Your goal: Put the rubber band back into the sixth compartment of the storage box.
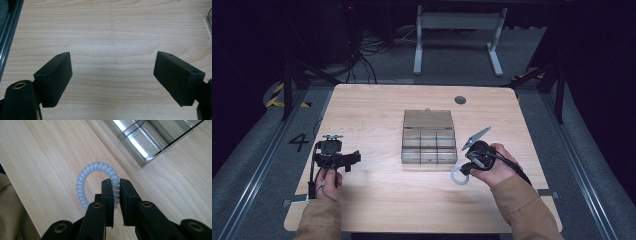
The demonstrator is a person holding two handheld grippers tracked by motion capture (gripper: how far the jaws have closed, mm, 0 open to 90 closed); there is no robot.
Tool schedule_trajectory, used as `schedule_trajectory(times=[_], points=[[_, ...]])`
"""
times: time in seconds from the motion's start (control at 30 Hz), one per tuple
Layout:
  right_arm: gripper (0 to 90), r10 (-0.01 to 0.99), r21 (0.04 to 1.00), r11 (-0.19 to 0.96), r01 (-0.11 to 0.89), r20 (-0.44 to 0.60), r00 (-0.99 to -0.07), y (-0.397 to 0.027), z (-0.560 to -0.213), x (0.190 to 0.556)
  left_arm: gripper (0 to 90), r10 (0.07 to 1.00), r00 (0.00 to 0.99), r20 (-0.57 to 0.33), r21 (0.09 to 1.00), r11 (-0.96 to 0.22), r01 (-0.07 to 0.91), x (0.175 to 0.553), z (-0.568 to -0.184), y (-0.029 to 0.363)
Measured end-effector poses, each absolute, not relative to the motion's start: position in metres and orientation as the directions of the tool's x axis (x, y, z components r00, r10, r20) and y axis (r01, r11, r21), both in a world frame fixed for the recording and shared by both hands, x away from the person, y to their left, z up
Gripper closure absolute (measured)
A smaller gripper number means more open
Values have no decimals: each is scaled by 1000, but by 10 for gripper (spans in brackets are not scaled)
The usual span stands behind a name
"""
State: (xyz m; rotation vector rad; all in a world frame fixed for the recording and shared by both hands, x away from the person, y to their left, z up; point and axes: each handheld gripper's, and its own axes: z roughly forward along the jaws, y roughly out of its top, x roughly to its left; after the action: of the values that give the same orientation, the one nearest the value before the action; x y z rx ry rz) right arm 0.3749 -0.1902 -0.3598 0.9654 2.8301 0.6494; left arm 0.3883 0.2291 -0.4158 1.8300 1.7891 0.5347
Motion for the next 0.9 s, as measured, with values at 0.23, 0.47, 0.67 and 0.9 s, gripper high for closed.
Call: schedule_trajectory(times=[0.23,0.47,0.67,0.9], points=[[833,602,439,703,560,53,-797,-189,-346,383,160,996,50,-78,612,9,790,388,-416,229],[832,577,444,725,527,27,-816,-182,-335,393,160,996,43,-81,614,16,789,389,-416,230],[832,579,451,725,521,12,-815,-177,-327,403,160,996,43,-83,615,17,788,389,-416,230],[832,593,464,711,528,6,-805,-174,-323,417,160,996,47,-80,615,12,788,388,-416,230]])
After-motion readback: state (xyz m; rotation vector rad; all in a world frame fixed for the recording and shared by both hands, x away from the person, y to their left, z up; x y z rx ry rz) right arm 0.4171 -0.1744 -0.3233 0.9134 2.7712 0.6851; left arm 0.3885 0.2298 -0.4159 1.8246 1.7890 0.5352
